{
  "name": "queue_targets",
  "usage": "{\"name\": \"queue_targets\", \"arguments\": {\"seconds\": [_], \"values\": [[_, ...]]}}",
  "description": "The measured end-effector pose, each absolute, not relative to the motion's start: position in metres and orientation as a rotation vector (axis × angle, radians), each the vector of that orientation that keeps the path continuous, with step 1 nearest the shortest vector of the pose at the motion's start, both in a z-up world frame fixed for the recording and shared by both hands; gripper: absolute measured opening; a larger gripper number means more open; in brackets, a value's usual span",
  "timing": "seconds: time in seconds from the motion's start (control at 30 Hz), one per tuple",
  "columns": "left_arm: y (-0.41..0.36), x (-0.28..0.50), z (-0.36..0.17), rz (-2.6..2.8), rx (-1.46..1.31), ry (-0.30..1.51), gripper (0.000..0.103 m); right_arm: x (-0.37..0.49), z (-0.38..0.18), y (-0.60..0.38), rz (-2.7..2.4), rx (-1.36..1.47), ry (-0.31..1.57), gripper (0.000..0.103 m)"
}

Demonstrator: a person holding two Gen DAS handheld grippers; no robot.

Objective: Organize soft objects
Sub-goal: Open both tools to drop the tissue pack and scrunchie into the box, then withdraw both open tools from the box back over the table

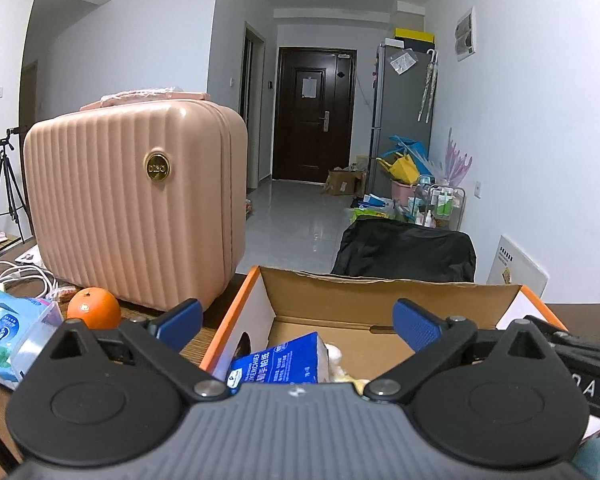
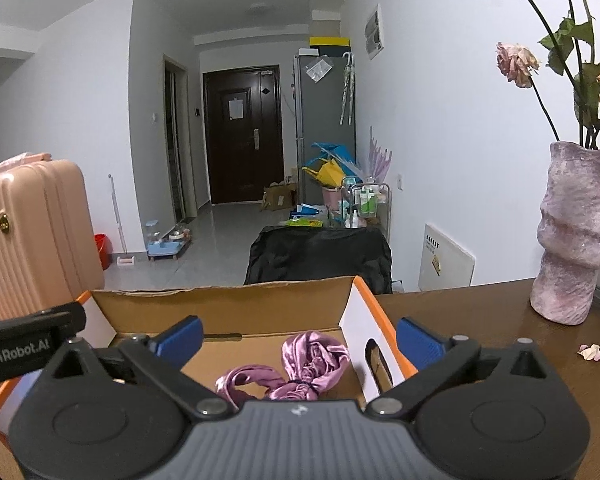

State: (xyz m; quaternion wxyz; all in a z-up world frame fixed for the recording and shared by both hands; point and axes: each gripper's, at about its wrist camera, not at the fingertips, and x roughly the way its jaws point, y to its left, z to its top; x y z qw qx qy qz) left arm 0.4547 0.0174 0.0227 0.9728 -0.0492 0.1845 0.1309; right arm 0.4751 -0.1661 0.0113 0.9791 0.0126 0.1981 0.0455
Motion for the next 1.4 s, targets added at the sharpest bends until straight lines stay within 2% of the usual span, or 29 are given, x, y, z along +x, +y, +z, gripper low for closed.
{"name": "queue_targets", "arguments": {"seconds": [0.73, 1.4], "values": [[0.014, 0.431, 0.031, 0.246, -0.074, 0.360, 0.103, 0.447, 0.021, -0.173, 0.105, 0.022, 0.360, 0.103], [0.012, 0.375, 0.036, 0.222, -0.057, 0.348, 0.103, 0.381, 0.027, -0.186, 0.125, -0.001, 0.309, 0.103]]}}
